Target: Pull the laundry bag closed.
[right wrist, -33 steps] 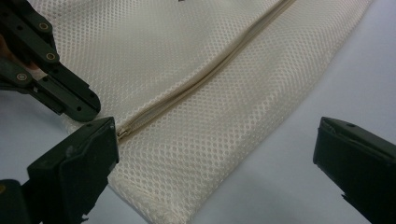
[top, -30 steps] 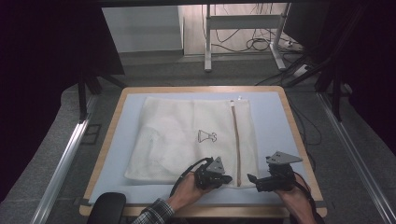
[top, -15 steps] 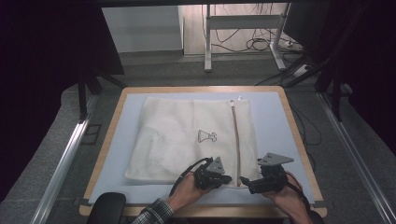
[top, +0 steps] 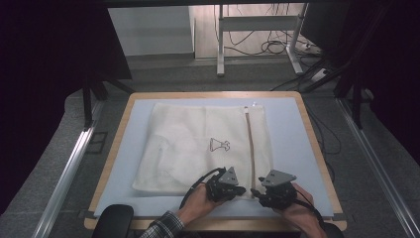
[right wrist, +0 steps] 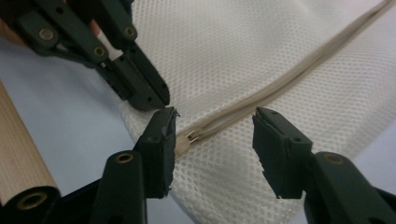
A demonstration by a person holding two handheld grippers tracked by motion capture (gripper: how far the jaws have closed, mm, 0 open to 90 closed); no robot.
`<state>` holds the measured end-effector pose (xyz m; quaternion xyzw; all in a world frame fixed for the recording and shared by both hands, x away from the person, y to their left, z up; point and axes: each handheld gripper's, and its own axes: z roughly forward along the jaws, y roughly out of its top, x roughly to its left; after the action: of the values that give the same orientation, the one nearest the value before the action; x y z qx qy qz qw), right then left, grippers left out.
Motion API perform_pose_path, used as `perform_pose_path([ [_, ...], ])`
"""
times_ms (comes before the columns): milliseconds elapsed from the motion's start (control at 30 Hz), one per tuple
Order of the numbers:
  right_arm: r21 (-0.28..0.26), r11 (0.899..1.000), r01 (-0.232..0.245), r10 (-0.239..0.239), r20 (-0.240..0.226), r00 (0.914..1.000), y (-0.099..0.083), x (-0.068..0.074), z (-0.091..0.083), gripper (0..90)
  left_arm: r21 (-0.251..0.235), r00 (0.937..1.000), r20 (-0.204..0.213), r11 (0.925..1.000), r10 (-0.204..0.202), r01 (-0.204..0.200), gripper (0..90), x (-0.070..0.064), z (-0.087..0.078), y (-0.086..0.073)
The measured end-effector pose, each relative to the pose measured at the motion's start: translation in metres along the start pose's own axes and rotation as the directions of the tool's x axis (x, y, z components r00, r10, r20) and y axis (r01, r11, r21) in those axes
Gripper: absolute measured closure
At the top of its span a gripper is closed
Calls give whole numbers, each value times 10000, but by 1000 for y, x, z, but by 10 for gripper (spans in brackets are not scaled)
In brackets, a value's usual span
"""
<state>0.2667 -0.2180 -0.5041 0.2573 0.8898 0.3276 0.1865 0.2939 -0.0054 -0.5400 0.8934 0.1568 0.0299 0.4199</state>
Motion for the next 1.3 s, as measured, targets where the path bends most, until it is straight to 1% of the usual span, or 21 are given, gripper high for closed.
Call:
perform_pose_path([
  [33, 0, 10000, 0, 0, 0, 10000, 0, 0, 0, 498, 0, 10000, 0, 10000, 0, 0, 885, 0, 0, 0],
  [67, 99, 9998, 154, -153, -88, 9998, 0, 1, 2, 501, 0, 10000, 0, 10000, 1, -1, 885, 0, 0, 0],
  [167, 92, 9994, 319, -317, -214, 9993, 1, 4, 3, 506, 27, 10000, 9, 10000, 33, -33, 885, 0, 0, 0],
  [200, 158, 9991, 389, -385, -264, 9989, 0, 5, 4, 509, -91, 10000, 29, 9999, -83, 83, 885, -1, 1, 0],
  [267, 334, 9973, 660, -650, -299, 9974, 0, 6, 7, 526, -11, 10000, 15, 10000, 9, -9, 885, 0, 0, 0],
  [367, 305, 9970, 714, -706, -273, 9971, 1, 8, 7, 556, -13, 10000, 9, 10000, 31, -31, 885, 0, 0, 0],
  [400, 278, 9968, 755, -750, -199, 9970, 1, 7, 7, 580, -73, 10000, 14, 10000, -40, 40, 886, -1, 0, 0],
  [433, 278, 9968, 755, -750, -199, 9970, 1, 7, 7, 580, -73, 10000, 14, 10000, -40, 40, 885, -1, 0, 0],
  [467, 311, 9959, 854, -851, -117, 9963, 1, 6, 6, 621, -61, 10000, 13, 10000, -31, 31, 885, 0, 0, 0],
  [500, 311, 9959, 854, -851, -117, 9963, 1, 6, 6, 621, -61, 10000, 13, 10000, -31, 31, 885, 0, 0, 0],
  [600, 319, 9964, 781, -784, 62, 9969, 1, 3, 3, 693, 2, 10000, -17, 10000, 29, -29, 885, 0, 0, 0],
  [633, 319, 9964, 781, -784, 62, 9969, 1, 3, 3, 693, 2, 10000, -17, 10000, 29, -29, 885, 0, 0, 0],
  [700, 430, 9964, 735, -734, -31, 9973, 1, 2, 3, 740, -26, 10000, -12, 10000, 23, -23, 885, 0, 0, 0],
  [767, 494, 9960, 747, -743, -95, 9972, 0, 1, 4, 750, -26, 10000, -10, 10000, 23, -23, 885, 0, 0, 0],
  [800, 586, 9954, 760, -745, -274, 9968, 0, 1, 5, 769, -42, 10000, -17, 10000, 27, -27, 885, 0, 0, 0],
  [1000, 614, 9941, 896, -874, -385, 9954, 2, 1, 6, 806, -23, 10000, -6, 10000, 22, -22, 885, 0, 0, 0],
  [1067, 578, 9942, 906, -888, -335, 9955, 2, 2, 6, 821, -5, 10000, -8, 10000, 46, -46, 885, 0, 0, 0],
  [1100, 612, 9929, 1021, -1005, -298, 9945, 3, 3, 7, 840, 17, 10000, -9, 10000, 69, -69, 885, 0, 0, 0],
  [1200, 664, 9911, 1152, -1136, -268, 9932, 4, 4, 7, 849, 92, 9999, -15, 9999, 145, -145, 885, 1, -1, 0],
  [1233, 692, 9897, 1256, -1243, -224, 9920, 4, 5, 8, 849, -41, 10000, 23, 10000, -50, 50, 884, 0, 0, 0],
  [1300, 806, 9876, 1345, -1337, -147, 9909, 5, 5, 8, 850, -102, 9999, 55, 9999, -139, 139, 884, 0, 1, 0],
])
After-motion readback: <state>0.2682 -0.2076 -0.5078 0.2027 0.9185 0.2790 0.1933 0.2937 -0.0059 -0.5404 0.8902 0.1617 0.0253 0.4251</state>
